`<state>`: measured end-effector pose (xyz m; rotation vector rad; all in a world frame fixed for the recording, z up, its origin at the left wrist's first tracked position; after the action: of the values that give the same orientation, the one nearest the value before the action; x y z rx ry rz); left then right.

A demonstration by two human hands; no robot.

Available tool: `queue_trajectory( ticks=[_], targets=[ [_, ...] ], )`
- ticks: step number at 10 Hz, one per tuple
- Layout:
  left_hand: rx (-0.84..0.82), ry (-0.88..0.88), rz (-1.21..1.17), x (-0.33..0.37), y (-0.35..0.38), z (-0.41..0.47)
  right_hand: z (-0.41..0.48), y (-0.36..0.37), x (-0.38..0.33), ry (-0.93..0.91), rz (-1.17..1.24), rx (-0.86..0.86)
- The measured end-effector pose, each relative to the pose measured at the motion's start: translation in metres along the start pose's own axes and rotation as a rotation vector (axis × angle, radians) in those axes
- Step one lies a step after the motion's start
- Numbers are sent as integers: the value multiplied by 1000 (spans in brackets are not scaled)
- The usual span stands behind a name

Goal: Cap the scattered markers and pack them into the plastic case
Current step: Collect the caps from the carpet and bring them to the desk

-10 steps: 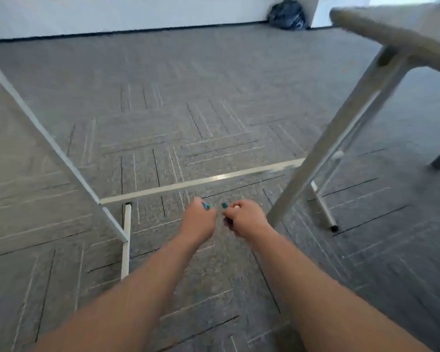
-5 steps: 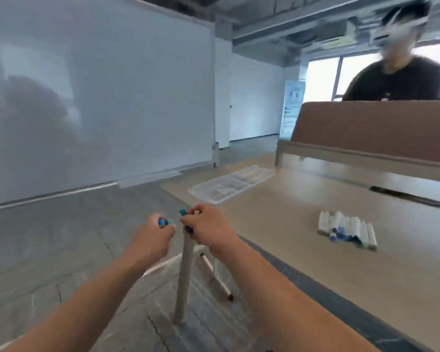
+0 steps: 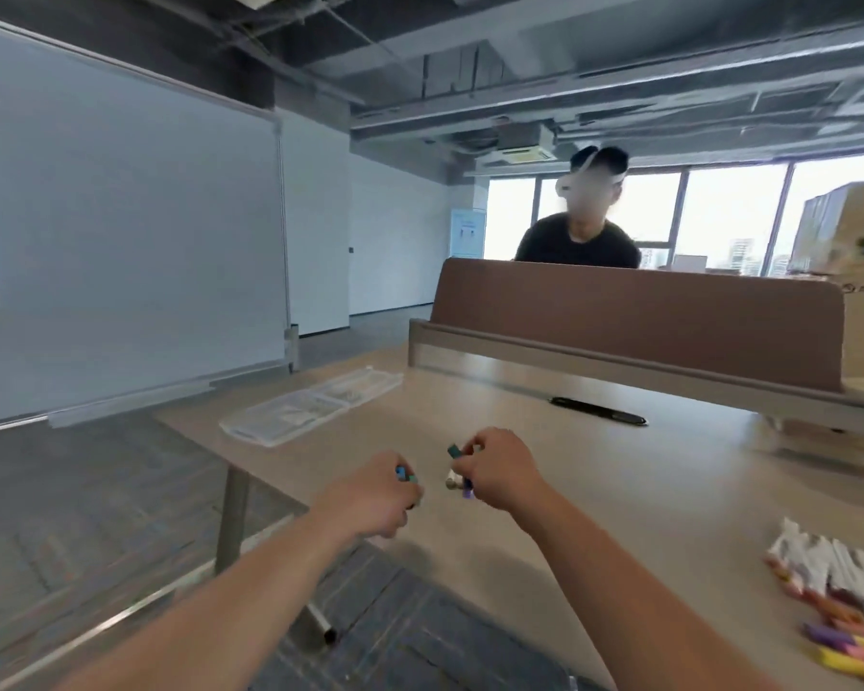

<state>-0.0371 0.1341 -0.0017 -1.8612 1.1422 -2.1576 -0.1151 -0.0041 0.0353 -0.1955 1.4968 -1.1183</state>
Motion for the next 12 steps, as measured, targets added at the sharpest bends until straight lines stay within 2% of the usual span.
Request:
queue_trajectory(
  ticks=[1,3,4,6,7,8,9,10,11,12],
  targets=[
    [-58,50,124,10,31,18,14,-1,38,75,-162,7],
    [-33,165,443,23,75,62,38,17,69,143,-380,-52],
    [-41,154,462,24,86,75,44,24,70,132,-446,-55],
    [-84,122,499,24,91,84,48,27,76,215,-327,32],
    [-164,82,566,30,85,77,45,22,69,252,-359,-40],
    [-211,101,614,31,86,75,41,17,59,191,-476,-105],
    [-206,79,513,31,85,74,38,15,54,215,-522,-145],
    [-263,59,482,33,82,70,34,15,54,285,-491,-217],
    [-350,56,458,35,80,64,35,15,61,267,-307,-170],
    [-370,109,478,35,77,57,31,13,60,258,-326,-145]
  ],
)
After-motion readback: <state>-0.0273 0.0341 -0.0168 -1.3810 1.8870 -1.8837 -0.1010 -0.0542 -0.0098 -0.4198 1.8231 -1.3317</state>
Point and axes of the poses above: each hand's wrist, its own z-axis towards the middle knuckle, its own y-axis out of the palm, x = y × z, the point moved 2 cm from there along z, towards the middle knuckle, and after that the axes turned 3 degrees about x, right-handed, at the moved point
